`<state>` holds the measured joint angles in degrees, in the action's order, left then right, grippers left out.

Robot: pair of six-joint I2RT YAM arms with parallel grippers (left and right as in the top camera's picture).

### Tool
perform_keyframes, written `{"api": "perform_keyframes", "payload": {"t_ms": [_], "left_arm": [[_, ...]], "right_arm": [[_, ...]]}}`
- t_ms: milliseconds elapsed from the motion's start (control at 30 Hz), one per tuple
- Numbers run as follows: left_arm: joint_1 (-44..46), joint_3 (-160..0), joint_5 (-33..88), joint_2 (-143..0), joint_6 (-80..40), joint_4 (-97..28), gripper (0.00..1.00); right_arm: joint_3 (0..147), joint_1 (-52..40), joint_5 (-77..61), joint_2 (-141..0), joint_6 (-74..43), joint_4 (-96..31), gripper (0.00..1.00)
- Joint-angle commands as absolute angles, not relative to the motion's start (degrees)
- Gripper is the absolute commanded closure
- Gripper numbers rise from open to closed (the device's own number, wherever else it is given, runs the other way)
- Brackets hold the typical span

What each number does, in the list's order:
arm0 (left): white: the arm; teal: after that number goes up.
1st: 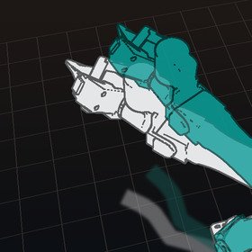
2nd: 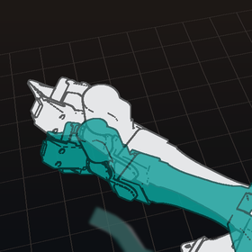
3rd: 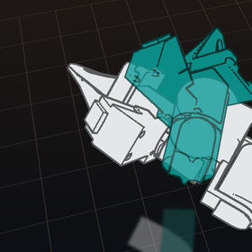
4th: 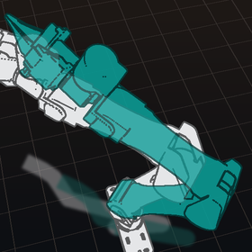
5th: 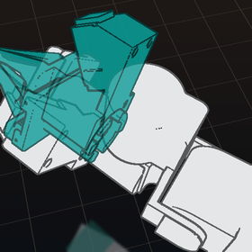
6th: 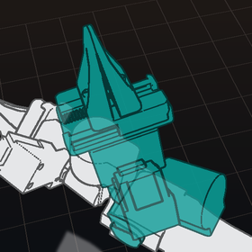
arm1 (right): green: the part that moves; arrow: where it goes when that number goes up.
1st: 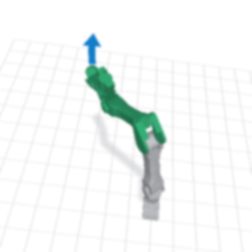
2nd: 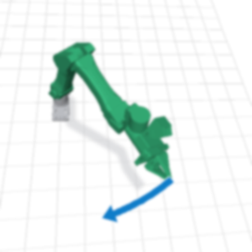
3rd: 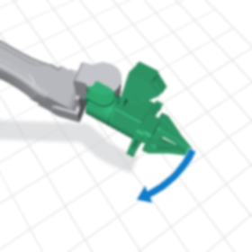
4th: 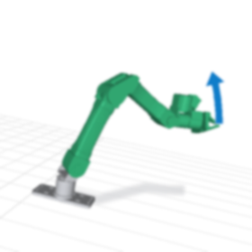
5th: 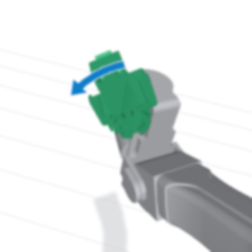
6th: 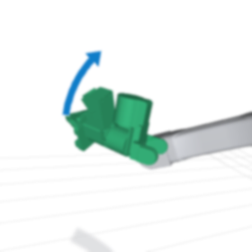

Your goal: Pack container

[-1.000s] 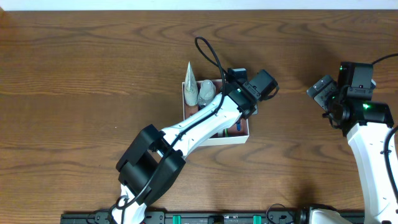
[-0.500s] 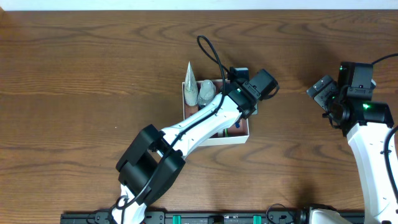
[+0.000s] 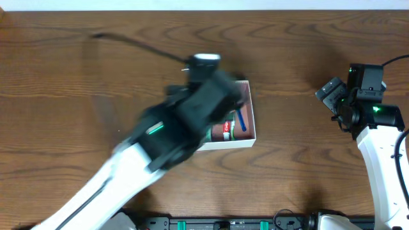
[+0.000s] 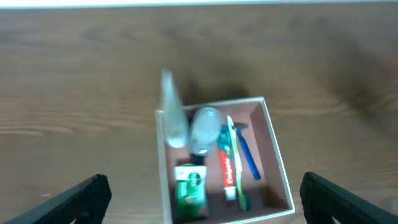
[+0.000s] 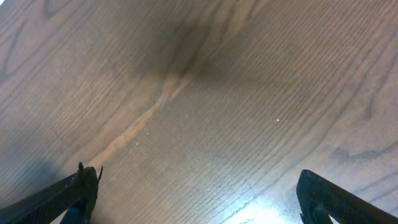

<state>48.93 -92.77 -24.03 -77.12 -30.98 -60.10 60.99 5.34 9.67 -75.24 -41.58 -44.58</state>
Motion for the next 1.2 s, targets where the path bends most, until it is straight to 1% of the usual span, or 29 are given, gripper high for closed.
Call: {"api": "perform_keyframes", "payload": {"t_ms": [0, 400, 467, 533, 633, 700, 800, 900, 1033, 1167], "left_arm": [[48.9, -93.0, -26.6, -71.1, -28.1, -63.8, 0.02], [48.9, -93.0, -26.6, -50.3, -25.7, -71.9, 0.02], [48.9, -93.0, -24.4, -48.0, -25.7, -73.7, 0.02], [48.9, -93.0, -22.2, -46.4, -25.7, -76.9, 0.02], [48.6, -91.9, -21.3, -44.3, -27.8, -85.3, 0.02], [46.7, -89.5, -21.3, -43.1, -30.4, -86.0, 0.02], [41.5, -84.8, -21.3, -41.0, -31.5, -81.8, 0.02], [35.0, -78.3, -21.2, -38.6, -33.1, -74.0, 0.02], [25.5, -67.0, -21.2, -34.7, -36.3, -61.6, 0.02], [16.2, -54.2, -21.2, -30.6, -38.6, -46.6, 0.02]], "right_arm": [[61.2, 5.7, 10.1, -74.5, -41.1, -44.6, 0.01], [61.2, 5.7, 10.1, -74.5, -41.1, -44.6, 0.01], [61.2, 5.7, 10.1, -74.5, -41.1, -44.6, 0.01], [61.2, 5.7, 10.1, -74.5, -41.1, -44.6, 0.01], [61.2, 5.7, 10.1, -74.5, -41.1, -44.6, 0.01], [61.2, 5.7, 10.1, -74.5, -41.1, -44.6, 0.01], [61.2, 5.7, 10.1, -74.5, -41.1, -44.6, 0.01], [61.2, 5.7, 10.1, -74.5, -41.1, -44.6, 0.01], [61.2, 5.7, 10.1, -74.5, -41.1, -44.6, 0.01], [61.2, 5.7, 10.1, -74.5, -41.1, -44.6, 0.01]]}}
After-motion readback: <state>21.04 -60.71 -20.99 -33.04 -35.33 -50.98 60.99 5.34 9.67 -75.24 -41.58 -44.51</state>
